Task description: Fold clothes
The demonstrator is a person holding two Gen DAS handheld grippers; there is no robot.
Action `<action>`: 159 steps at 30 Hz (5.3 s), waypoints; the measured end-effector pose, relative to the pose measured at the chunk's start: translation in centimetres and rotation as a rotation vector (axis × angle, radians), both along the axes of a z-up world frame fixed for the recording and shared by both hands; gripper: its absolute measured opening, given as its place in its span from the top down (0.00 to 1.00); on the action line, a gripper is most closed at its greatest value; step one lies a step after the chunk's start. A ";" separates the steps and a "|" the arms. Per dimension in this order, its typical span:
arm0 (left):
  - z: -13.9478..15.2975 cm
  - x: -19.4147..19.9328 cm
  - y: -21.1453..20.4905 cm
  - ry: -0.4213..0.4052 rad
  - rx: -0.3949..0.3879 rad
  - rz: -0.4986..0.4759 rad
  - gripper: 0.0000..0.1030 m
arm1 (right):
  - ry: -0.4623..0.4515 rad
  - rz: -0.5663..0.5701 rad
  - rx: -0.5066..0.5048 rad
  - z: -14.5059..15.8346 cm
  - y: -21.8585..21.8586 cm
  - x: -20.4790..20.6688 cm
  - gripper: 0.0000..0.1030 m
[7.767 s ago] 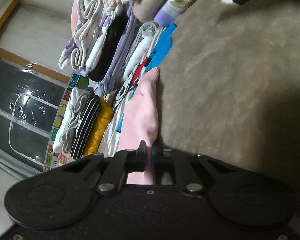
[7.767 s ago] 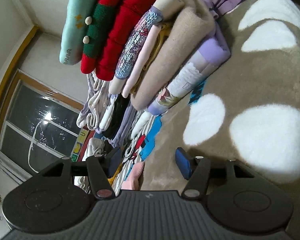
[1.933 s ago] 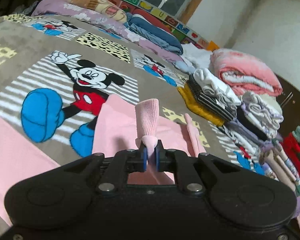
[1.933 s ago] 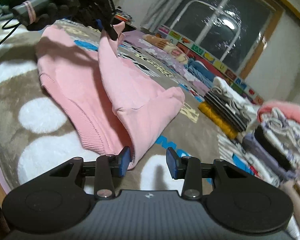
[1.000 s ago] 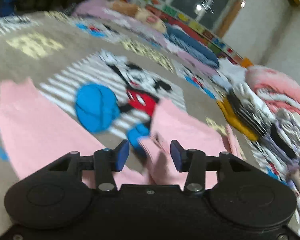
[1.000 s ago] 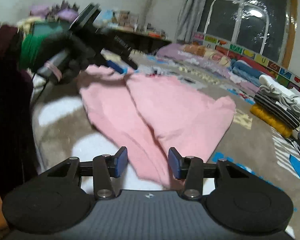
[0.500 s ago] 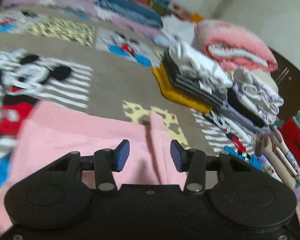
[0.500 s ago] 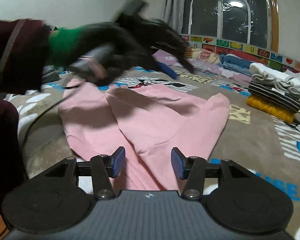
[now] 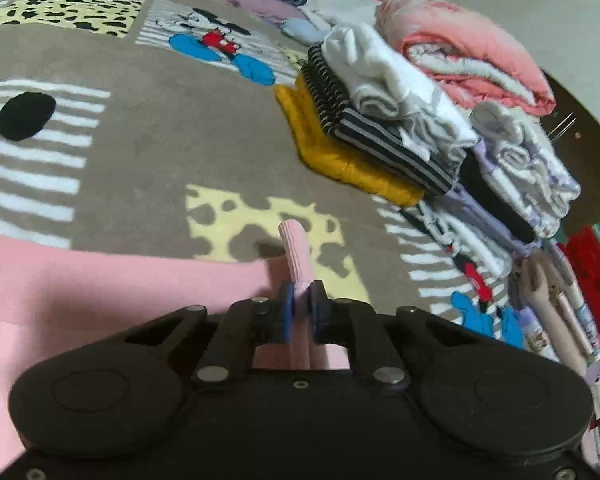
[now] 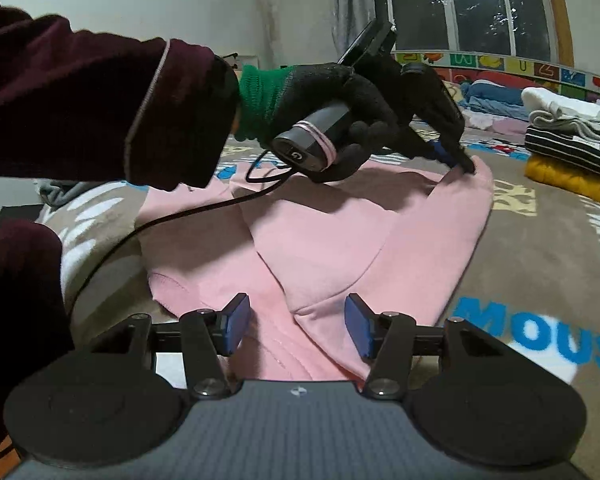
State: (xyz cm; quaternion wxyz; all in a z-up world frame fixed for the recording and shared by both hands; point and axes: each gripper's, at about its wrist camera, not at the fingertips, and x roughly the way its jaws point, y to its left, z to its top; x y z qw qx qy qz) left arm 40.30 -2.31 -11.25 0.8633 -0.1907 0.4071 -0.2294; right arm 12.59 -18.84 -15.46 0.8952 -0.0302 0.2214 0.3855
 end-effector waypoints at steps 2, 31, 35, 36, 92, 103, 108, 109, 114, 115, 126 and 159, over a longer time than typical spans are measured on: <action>-0.7 0.3 0.1 0.015 0.016 0.009 0.94 | -0.002 0.012 -0.004 0.0 0.2 -0.1 0.44; 4.3 -8.1 -0.2 -0.187 0.262 0.066 0.66 | -0.032 0.024 -0.031 -0.2 1.0 -0.5 0.39; 5.5 -14.5 3.9 -0.203 0.179 0.156 0.60 | -0.039 0.010 -0.008 0.7 0.4 -1.0 0.40; 5.4 -16.0 5.1 -0.201 0.158 0.184 0.60 | -0.048 0.003 -0.001 1.0 0.2 -1.3 0.40; -0.6 -23.3 16.5 -0.007 -0.195 0.562 0.63 | -0.121 0.009 -0.059 1.5 1.7 -3.0 0.29; -2.0 -21.7 15.9 -0.001 -0.216 0.602 0.68 | -0.080 0.003 -0.070 0.9 1.2 -2.6 0.29; -1.2 -20.7 15.4 -0.024 -0.184 0.603 0.95 | -0.060 0.007 -0.078 0.5 1.0 -2.5 0.29; -0.8 -20.7 15.1 -0.037 -0.180 0.597 0.97 | -0.059 0.007 -0.074 0.5 0.9 -2.6 0.29; 1.6 -19.8 13.0 -0.088 -0.174 0.547 0.97 | -0.046 0.012 -0.053 0.6 0.2 -2.6 0.29; 2.1 -19.5 12.5 -0.095 -0.178 0.536 0.97 | -0.045 0.015 -0.052 0.6 0.2 -2.6 0.29; 5.4 -14.6 6.4 -0.134 -0.173 0.438 0.99 | 0.003 0.006 0.004 0.6 -1.0 -2.0 0.29; 0.7 -7.8 -4.8 0.011 0.664 0.016 0.96 | 0.060 0.019 0.062 0.4 -1.8 -1.3 0.28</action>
